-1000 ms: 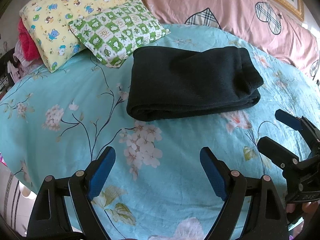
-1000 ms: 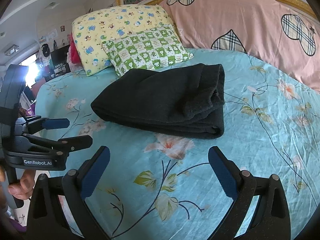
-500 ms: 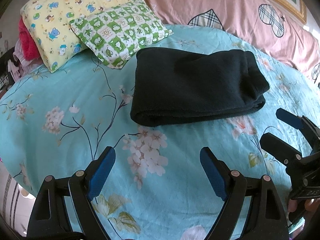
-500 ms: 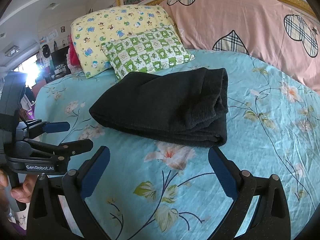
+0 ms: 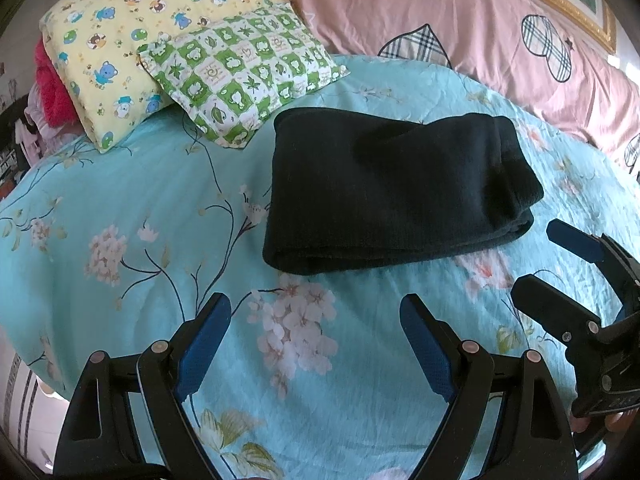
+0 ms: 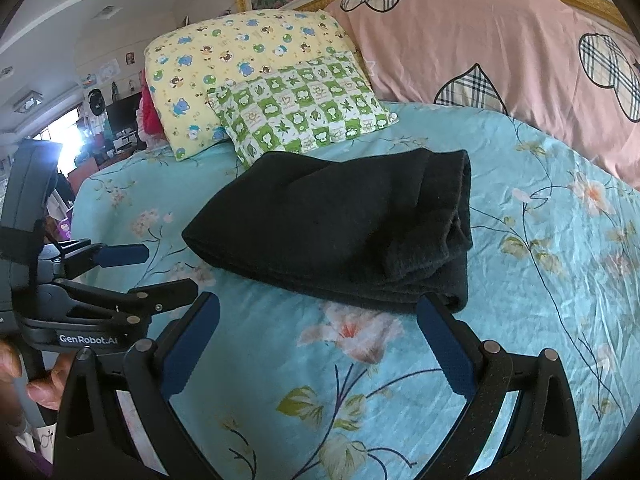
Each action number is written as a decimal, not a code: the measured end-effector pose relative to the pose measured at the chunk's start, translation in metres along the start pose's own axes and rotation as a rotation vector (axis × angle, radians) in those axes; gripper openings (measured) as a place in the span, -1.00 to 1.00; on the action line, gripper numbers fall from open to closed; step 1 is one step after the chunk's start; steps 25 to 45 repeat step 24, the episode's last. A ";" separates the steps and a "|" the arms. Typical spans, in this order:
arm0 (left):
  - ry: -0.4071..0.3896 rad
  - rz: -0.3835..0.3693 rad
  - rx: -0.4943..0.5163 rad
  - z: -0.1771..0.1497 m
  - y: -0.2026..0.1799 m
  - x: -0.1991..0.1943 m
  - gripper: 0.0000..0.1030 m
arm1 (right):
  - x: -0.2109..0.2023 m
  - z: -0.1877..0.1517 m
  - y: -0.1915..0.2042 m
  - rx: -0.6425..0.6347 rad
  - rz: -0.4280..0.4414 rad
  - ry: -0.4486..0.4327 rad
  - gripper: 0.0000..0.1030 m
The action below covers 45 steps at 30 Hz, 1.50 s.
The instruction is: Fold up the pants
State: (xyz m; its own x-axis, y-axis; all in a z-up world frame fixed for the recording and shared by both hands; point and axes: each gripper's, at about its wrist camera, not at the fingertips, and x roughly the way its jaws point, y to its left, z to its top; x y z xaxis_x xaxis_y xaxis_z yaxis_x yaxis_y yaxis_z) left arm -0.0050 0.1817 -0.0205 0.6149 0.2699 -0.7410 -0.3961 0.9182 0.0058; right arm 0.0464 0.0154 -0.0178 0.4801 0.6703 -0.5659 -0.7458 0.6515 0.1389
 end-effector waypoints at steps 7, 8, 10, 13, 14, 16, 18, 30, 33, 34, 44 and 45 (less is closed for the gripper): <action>0.002 -0.019 -0.021 0.007 0.002 0.003 0.69 | 0.000 0.003 -0.002 0.006 0.001 -0.002 0.92; -0.001 -0.016 -0.023 0.009 0.003 0.003 0.69 | 0.000 0.004 -0.002 0.006 0.001 -0.002 0.92; -0.008 -0.021 -0.026 0.013 0.003 0.004 0.69 | 0.000 0.005 -0.003 0.005 0.001 -0.004 0.92; -0.022 -0.023 -0.036 0.018 0.005 0.003 0.69 | 0.001 0.008 -0.005 0.005 -0.005 -0.005 0.92; -0.026 -0.019 -0.037 0.018 0.006 0.003 0.69 | 0.001 0.009 -0.005 0.009 -0.004 -0.007 0.92; -0.035 -0.011 -0.037 0.021 0.006 0.003 0.69 | 0.001 0.010 -0.007 0.016 0.000 -0.009 0.92; -0.028 -0.011 -0.039 0.022 0.006 0.005 0.69 | 0.002 0.010 -0.008 0.019 -0.003 -0.007 0.92; 0.002 -0.011 -0.042 0.022 0.003 0.008 0.69 | 0.001 0.010 -0.013 0.036 -0.005 -0.012 0.92; 0.002 -0.011 -0.042 0.022 0.003 0.008 0.69 | 0.001 0.010 -0.013 0.036 -0.005 -0.012 0.92; 0.002 -0.011 -0.042 0.022 0.003 0.008 0.69 | 0.001 0.010 -0.013 0.036 -0.005 -0.012 0.92; 0.002 -0.011 -0.042 0.022 0.003 0.008 0.69 | 0.001 0.010 -0.013 0.036 -0.005 -0.012 0.92; 0.002 -0.011 -0.042 0.022 0.003 0.008 0.69 | 0.001 0.010 -0.013 0.036 -0.005 -0.012 0.92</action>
